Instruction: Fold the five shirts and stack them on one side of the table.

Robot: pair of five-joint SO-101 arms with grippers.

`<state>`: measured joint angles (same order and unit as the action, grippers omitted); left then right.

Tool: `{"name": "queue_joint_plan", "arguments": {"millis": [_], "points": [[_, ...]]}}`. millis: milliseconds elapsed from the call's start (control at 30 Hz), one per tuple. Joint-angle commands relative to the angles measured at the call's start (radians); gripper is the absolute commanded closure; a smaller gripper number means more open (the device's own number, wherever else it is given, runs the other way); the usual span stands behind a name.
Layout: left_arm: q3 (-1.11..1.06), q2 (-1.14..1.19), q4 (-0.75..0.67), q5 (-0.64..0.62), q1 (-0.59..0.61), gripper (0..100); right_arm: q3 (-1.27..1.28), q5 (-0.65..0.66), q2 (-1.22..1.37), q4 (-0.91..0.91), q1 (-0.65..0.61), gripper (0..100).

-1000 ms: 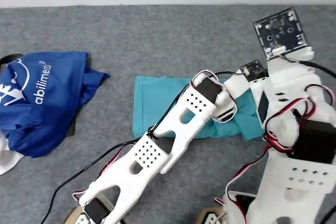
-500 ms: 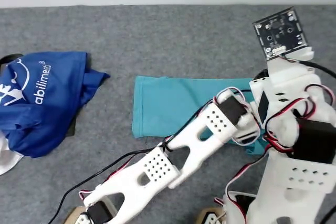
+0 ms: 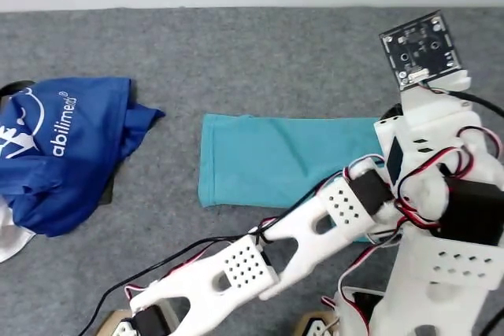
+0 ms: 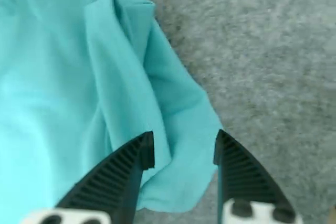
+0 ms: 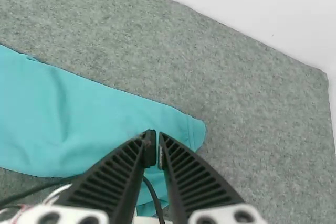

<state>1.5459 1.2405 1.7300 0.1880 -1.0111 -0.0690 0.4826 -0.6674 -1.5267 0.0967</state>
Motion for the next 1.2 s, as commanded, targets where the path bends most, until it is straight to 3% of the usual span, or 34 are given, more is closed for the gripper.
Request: {"name": "queue_joint_plan", "arguments": {"millis": [0,467,933,1167], "points": [[0.05,-0.092,-0.009,0.014,0.028,81,-0.006,-0.009,-0.016,-0.005,-0.008,98.4],[0.018,-0.015,-0.126,0.018,0.069,86,0.087,-0.009,-0.016,0.047,-0.008,98.5],[0.015,0.011,-0.11,0.017,0.06,86,0.091,-0.009,-0.013,0.048,-0.008,98.3],[-0.091,0.009,-0.12,0.017,0.064,86,0.084,-0.009,-0.018,0.062,-0.008,98.4]]}}
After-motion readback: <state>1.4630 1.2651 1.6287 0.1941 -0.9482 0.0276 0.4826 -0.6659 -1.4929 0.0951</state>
